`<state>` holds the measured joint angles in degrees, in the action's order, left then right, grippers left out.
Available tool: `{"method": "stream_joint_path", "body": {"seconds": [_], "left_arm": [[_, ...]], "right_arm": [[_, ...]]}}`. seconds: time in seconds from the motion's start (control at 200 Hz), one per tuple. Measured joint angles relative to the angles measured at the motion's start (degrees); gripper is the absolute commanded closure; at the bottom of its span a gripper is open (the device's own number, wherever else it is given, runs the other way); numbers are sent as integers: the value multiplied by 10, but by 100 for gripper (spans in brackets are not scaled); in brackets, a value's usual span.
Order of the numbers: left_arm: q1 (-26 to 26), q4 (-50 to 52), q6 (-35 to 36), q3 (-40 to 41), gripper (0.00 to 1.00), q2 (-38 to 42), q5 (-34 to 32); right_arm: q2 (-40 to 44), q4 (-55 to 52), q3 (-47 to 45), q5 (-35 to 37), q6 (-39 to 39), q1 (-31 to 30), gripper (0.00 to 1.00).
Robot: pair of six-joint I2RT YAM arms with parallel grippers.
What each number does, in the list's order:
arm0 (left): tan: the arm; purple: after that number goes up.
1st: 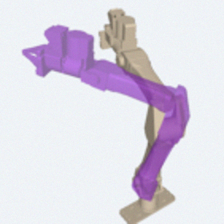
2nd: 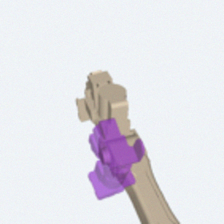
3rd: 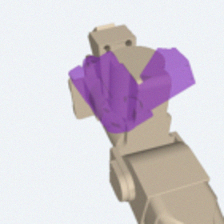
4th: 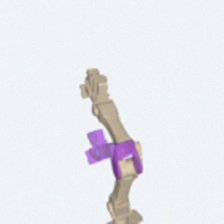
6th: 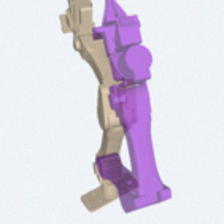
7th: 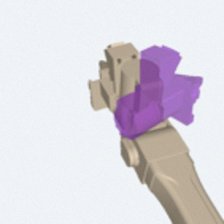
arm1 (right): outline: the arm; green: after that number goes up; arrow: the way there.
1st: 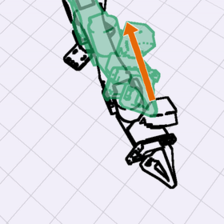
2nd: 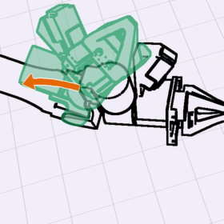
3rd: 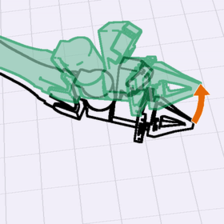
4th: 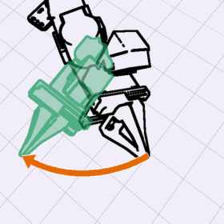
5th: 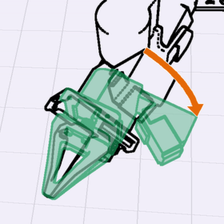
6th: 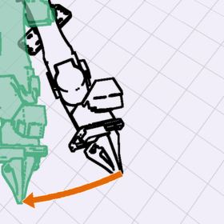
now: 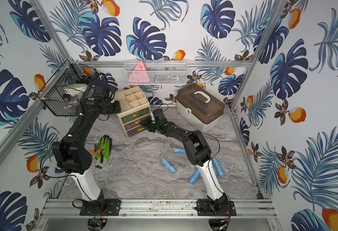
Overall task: Sort the rolls of trash bags by color and place them into the drawer
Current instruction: Close the drawer of the storage box, then adjust the storage box at the center of the board.
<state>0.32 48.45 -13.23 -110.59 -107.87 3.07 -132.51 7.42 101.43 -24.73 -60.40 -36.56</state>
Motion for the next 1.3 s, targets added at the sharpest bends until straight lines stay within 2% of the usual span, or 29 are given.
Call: {"method": "stream_joint_path", "body": {"seconds": [0.26,0.43,0.585,0.851,1.301], "left_arm": [[0,-2,0,11,66,9,14],[0,10,0,19,67,20,28],[0,24,0,22,71,29,41],[0,56,1,23,74,39,63],[-1,136,0,4,76,51,91]], "right_arm": [[71,2,-82,-2,19,4,53],[155,-35,-147,7,73,4,50],[235,-83,-181,49,140,3,48],[256,-159,-164,100,221,6,48],[228,-228,-58,122,271,23,48]]}}
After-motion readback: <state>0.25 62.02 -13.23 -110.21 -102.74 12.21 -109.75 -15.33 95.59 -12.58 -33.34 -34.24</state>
